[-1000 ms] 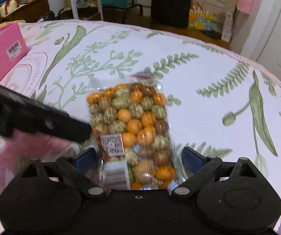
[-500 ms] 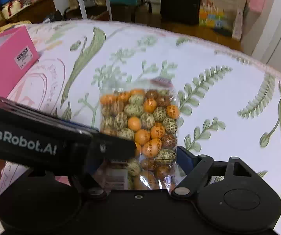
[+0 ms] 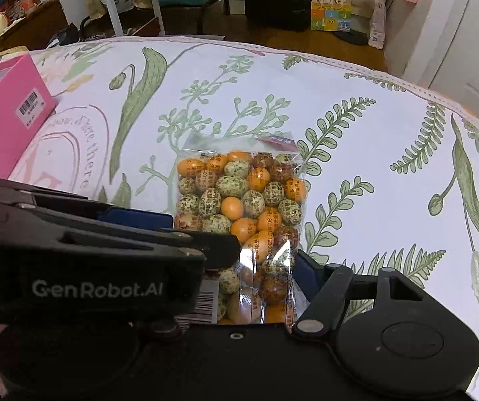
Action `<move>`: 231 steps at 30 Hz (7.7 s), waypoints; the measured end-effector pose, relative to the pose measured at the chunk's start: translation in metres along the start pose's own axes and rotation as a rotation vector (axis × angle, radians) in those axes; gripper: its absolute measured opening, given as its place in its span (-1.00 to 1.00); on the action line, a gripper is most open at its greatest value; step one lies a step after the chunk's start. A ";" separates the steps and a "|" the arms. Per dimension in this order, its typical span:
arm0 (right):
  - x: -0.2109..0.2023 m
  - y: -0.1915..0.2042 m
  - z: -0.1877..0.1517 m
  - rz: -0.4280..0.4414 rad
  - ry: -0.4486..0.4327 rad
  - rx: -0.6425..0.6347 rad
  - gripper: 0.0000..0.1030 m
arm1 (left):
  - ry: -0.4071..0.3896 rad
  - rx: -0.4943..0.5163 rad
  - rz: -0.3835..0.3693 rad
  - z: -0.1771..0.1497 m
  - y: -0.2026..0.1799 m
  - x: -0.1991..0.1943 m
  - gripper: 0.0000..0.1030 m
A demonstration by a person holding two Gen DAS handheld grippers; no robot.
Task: Organize snacks
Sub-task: 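Grasp the second clear bean bag with the right tool while the left tool grips it, then carry the second bean bag with both tools into the pink box and open, then grasp the white wafer bar with the right tool while the left tool grips it, then carry the wafer bar with both tools into the pink box and open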
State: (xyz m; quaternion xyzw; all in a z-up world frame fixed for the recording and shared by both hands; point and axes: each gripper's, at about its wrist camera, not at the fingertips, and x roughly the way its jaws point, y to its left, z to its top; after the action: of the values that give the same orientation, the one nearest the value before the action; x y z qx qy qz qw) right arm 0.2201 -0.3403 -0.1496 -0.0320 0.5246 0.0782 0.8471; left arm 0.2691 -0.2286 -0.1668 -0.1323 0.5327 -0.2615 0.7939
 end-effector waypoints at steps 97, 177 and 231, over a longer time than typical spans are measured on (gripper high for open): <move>-0.179 0.105 0.028 0.067 -0.186 -0.047 0.44 | -0.326 0.137 0.212 -0.038 0.085 -0.327 0.01; -0.085 0.035 -0.065 0.406 -0.006 0.407 -0.41 | 0.025 0.240 0.035 -0.101 -0.035 -0.133 -0.41; -0.086 0.266 0.081 0.444 -0.256 -0.134 -0.14 | -0.407 0.051 0.263 -0.063 0.205 -0.306 0.02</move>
State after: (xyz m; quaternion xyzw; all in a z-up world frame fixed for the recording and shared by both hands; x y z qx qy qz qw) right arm 0.2098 -0.0753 -0.0293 0.0382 0.4010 0.3001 0.8647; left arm 0.1772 0.1159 -0.0544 -0.0918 0.3674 -0.1372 0.9153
